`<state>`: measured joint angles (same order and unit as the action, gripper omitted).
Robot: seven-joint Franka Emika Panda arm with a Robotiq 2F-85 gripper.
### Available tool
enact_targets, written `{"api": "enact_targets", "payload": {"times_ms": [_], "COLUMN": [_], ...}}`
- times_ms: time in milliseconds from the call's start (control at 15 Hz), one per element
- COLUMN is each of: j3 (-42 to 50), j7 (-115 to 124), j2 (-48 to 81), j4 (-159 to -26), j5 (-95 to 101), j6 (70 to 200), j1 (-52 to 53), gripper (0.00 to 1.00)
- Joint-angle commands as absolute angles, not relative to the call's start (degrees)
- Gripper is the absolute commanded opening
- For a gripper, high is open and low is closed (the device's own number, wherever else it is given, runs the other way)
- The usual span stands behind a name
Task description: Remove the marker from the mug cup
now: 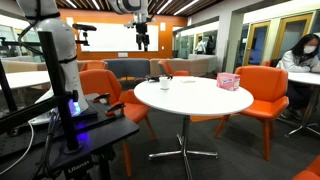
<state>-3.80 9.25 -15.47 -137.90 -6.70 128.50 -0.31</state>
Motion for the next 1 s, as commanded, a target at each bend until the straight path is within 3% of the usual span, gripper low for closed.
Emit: {"api": "enact_targets", "payload": {"times_ms": [0, 267, 600, 933], "j3": [-4.6, -2.9, 1.8, 4.3], "j7": [20.5, 35.9, 58.1, 74.9], "j2": [-6.4, 2.0, 7.4, 10.5], "j4": [-133.3, -130.3, -127.4, -126.0], "j5": [-4.3, 2.7, 13.1, 18.8], "j6": [137.2, 146.4, 147.6, 145.6], "j1": [-1.8, -1.7, 1.1, 4.2], "gripper": [1.00, 1.00, 1.00, 0.88]}}
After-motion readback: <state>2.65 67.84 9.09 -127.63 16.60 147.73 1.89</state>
